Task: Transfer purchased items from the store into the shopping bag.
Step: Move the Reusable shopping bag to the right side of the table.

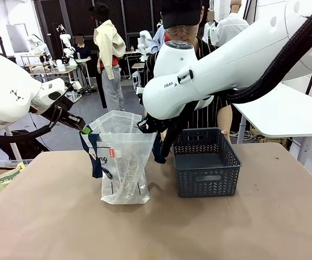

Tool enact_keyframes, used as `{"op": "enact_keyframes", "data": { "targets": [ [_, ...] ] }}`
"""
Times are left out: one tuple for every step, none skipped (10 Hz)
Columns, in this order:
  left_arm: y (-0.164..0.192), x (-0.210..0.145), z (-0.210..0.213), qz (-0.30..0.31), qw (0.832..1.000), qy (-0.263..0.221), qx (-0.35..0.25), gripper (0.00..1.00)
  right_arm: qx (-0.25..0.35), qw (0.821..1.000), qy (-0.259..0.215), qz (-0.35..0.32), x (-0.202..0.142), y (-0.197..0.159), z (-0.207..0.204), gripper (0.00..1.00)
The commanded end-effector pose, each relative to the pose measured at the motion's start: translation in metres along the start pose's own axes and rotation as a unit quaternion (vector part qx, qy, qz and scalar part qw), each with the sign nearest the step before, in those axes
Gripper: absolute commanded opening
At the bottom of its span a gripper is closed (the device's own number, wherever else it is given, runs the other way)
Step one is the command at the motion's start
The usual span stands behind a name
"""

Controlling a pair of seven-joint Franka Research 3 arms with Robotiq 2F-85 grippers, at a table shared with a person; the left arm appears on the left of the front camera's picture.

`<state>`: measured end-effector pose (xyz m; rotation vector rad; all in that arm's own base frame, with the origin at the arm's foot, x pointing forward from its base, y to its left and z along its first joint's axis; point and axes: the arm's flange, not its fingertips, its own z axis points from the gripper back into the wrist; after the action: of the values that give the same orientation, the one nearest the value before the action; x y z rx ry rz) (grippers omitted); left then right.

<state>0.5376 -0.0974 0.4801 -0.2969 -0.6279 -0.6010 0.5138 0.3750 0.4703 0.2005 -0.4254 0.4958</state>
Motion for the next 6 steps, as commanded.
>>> {"op": "enact_keyframes", "data": {
  "targets": [
    [0.0,0.0,0.0,0.0,1.0,0.0,0.0,0.0,0.002,1.0,0.0,-0.003,-0.001,-0.001,0.002,0.0],
    [-0.006,0.002,-0.003,0.006,1.0,-0.005,-0.011,0.0,0.002,1.0,0.0,-0.003,-0.001,-0.001,0.002,0.0],
    [-0.009,0.004,-0.006,0.017,1.0,-0.011,-0.014,0.13,0.002,1.0,0.0,-0.003,-0.001,-0.001,0.002,0.0],
    [-0.01,0.003,-0.008,0.022,0.999,-0.015,-0.024,0.32,0.0,1.0,0.0,0.0,0.0,0.0,0.0,0.0],
    [-0.008,0.002,-0.011,0.039,0.998,-0.02,-0.046,0.45,-0.006,1.0,-0.006,-0.001,0.003,0.006,-0.001,0.0],
    [-0.008,0.001,-0.013,0.052,0.997,-0.02,-0.059,0.45,-0.01,1.0,-0.009,0.011,0.006,0.011,-0.001,0.0]
  ]
}}
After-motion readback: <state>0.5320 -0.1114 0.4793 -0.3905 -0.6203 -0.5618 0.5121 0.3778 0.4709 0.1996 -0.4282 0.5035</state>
